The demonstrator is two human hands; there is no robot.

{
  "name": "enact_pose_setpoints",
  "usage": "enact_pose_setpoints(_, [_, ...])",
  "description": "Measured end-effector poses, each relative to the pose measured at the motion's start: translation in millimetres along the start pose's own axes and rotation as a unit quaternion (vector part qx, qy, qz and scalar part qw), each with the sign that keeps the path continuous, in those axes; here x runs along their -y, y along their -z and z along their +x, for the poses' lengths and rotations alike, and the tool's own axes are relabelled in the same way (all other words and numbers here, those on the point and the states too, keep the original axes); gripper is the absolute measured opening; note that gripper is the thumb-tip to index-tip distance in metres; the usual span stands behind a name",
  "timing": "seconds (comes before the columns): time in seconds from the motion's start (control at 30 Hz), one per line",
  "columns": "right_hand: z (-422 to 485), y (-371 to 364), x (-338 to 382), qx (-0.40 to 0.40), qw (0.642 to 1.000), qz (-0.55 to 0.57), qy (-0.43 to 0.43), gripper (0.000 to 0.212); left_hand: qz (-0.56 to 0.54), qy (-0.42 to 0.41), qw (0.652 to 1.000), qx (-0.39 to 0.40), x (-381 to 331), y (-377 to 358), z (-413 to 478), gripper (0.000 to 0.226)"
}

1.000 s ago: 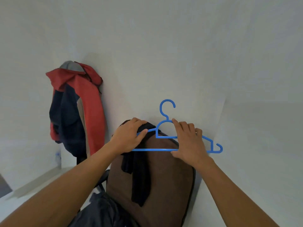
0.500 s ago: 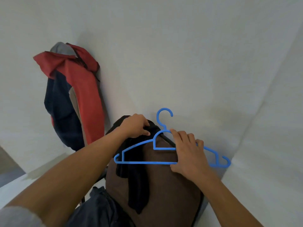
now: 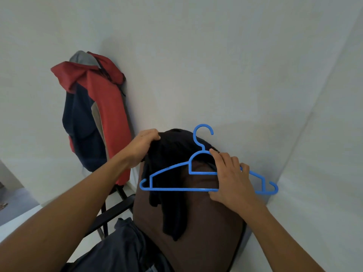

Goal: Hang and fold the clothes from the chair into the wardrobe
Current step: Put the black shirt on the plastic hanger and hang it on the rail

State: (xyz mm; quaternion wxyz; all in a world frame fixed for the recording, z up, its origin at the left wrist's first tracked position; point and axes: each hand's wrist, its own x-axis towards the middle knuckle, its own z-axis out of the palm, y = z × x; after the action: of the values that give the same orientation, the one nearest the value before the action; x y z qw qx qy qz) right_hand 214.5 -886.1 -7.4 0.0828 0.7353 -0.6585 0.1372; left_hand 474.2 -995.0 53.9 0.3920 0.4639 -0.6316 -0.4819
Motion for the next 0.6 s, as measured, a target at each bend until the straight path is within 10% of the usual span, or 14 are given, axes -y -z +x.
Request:
enact_pose_setpoints(0.23, [-28,9,-8,0.043,0.997,-0.054,-0.03,0.114,0.191,0.13,0.966,0.118,17,-24,-3,0.02])
enact_pose_setpoints(0.47, [-49,10,-28,0.043,0.996,-0.042,-0.072,0.114,0.37,-0.105,0.923,-0.004,8,-79,44,0.044])
enact_pose_setpoints(0.6, [-51,10,-40,0.043,0.994,-0.027,-0.097,0.117,0.526,-0.067,0.844,0.079,3,-102,65,0.053])
